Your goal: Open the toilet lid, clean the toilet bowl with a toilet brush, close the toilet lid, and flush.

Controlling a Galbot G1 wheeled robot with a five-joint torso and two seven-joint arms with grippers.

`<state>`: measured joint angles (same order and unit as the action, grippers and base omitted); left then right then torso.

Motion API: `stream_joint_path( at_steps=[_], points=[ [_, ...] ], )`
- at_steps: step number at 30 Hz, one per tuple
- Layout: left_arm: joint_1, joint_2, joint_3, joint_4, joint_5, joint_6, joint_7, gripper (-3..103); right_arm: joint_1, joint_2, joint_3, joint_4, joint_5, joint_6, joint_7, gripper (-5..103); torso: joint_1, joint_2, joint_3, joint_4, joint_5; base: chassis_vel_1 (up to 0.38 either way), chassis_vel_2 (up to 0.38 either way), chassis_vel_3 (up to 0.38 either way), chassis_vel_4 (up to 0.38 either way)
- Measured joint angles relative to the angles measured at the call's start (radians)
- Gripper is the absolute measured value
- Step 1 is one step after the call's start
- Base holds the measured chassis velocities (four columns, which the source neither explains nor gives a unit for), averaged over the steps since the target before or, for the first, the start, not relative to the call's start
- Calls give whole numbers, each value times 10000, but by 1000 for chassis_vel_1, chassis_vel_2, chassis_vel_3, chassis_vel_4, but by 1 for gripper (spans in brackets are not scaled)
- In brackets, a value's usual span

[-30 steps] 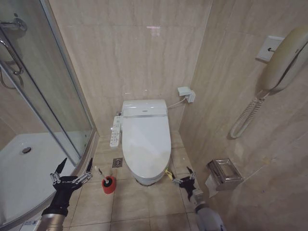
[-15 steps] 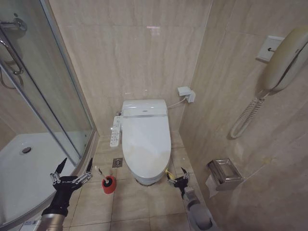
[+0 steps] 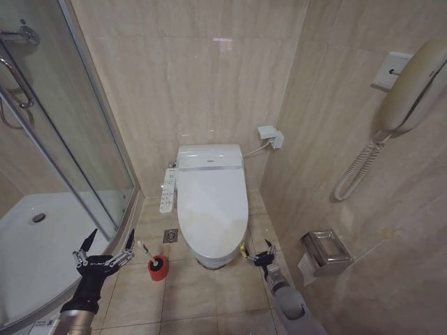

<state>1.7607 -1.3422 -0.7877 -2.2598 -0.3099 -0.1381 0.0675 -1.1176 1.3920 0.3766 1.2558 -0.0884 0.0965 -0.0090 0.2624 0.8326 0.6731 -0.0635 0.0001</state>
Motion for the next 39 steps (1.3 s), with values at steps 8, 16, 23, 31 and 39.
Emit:
stream_joint_path(
  at_steps=[8, 16, 23, 31, 39],
  points=[
    [0, 0, 0, 0, 0, 0, 0, 100, -666, -767, -77, 820, 274, -68, -18, 100, 0, 0, 0, -2, 0, 0, 0, 0, 0],
    [0, 0, 0, 0, 0, 0, 0, 100, -1236, -1249, -250, 1334, 254, -138, -208, 100, 0, 0, -1, -2, 0, 0, 0, 0, 0],
    [0, 0, 0, 0, 0, 0, 0, 100, -950, -876, -349, 805, 83, -52, -71, 100, 0, 0, -1, 0, 0, 0, 0, 0, 0],
    [0, 0, 0, 0, 0, 0, 0, 100, -468, -581, -307, 78, 83, 2, 66, 100, 0, 0, -1, 0, 0, 0, 0, 0, 0],
    [0, 0, 0, 0, 0, 0, 0, 100, -209, -326, -335, -306, 37, 24, 110, 100, 0, 0, 0, -2, -1, 0, 0, 0, 0]
  ],
)
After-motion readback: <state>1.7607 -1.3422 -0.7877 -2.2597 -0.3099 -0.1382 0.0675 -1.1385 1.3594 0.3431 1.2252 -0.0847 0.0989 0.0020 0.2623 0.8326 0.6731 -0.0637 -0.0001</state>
